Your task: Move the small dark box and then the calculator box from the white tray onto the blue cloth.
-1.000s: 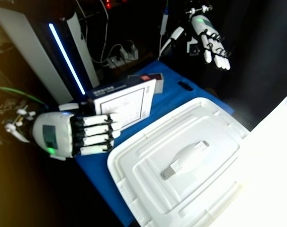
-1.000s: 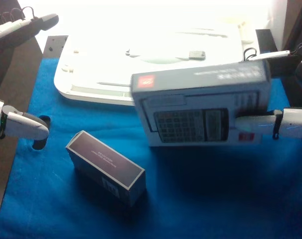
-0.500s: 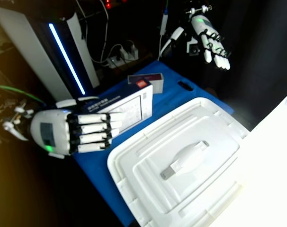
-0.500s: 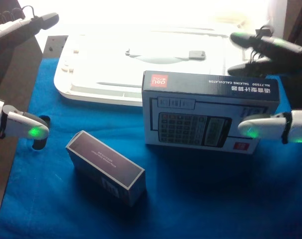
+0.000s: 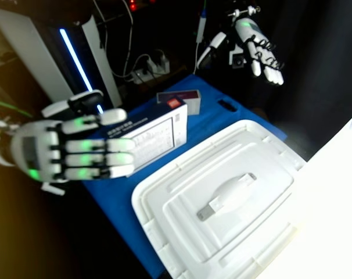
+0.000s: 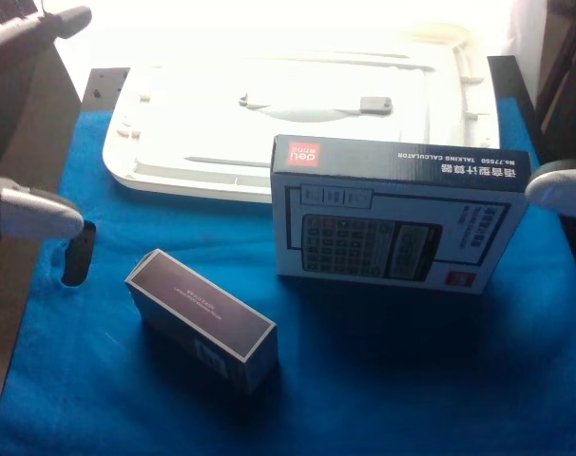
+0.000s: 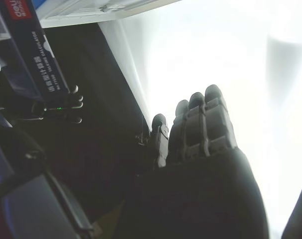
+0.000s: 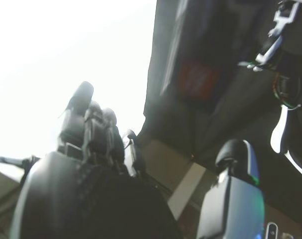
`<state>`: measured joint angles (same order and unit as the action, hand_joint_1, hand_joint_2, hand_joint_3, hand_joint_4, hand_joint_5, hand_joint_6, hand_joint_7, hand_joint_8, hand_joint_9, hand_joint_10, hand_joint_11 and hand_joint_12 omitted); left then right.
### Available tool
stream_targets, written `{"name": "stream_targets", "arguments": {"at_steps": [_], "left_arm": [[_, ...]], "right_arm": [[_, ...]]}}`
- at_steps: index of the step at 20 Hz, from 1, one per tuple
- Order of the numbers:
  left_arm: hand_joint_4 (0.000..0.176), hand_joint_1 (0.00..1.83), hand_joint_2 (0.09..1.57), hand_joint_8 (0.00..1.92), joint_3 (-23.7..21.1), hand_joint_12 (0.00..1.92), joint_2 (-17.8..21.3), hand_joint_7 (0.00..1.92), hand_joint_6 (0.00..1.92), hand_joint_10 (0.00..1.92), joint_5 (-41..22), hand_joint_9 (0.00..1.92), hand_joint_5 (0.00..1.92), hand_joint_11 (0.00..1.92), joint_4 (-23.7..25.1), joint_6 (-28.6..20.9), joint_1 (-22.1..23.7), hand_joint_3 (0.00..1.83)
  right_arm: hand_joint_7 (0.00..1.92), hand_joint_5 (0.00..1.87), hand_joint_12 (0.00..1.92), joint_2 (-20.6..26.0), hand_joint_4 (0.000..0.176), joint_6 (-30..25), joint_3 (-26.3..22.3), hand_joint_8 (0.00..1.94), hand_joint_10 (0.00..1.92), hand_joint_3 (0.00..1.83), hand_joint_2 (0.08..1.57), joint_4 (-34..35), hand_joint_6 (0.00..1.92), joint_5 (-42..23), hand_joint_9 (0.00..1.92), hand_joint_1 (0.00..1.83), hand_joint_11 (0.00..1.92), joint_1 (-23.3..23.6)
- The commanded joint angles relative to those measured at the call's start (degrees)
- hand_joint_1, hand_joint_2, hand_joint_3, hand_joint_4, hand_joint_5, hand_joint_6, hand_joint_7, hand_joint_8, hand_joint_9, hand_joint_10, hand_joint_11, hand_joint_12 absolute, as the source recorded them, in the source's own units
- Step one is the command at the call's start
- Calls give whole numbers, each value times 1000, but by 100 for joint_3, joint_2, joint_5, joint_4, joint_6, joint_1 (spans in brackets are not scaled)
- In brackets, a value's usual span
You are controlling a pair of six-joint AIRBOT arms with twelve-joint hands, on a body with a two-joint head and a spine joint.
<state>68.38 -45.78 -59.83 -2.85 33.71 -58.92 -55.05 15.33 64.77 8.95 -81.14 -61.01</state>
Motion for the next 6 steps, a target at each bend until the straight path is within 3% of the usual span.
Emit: {"name": "stream_targets", "arguments": {"at_steps": [1, 4, 5, 6], "left_arm": [[176, 681, 646, 6, -39, 0, 46, 19, 0, 0, -737, 0, 0, 0, -178, 11, 34, 17], [176, 646, 655, 9, -94, 0, 121, 31, 0, 0, -903, 0, 0, 0, -318, 94, -4, 17], [176, 641, 655, 9, -110, 0, 150, 35, 0, 0, -965, 0, 0, 0, -366, 118, -21, 14], [176, 641, 655, 9, -121, 0, 172, 35, 0, 0, -1006, 0, 0, 0, -395, 133, -28, 14]], "right_arm": [[0, 0, 514, 32, 176, -2, -38, 0, 0, 0, 726, 48, 0, -731, 0, 708, 0, 42], [0, 0, 627, 33, 176, 68, -28, 0, 0, 0, 734, 47, 0, -735, 0, 696, 0, 43], [0, 0, 511, 35, 176, 107, -24, 0, 0, 0, 712, 47, 0, -735, 0, 747, 0, 44], [0, 0, 511, 64, 176, 127, -15, 0, 0, 0, 712, 48, 0, -735, 0, 747, 0, 47]]}}
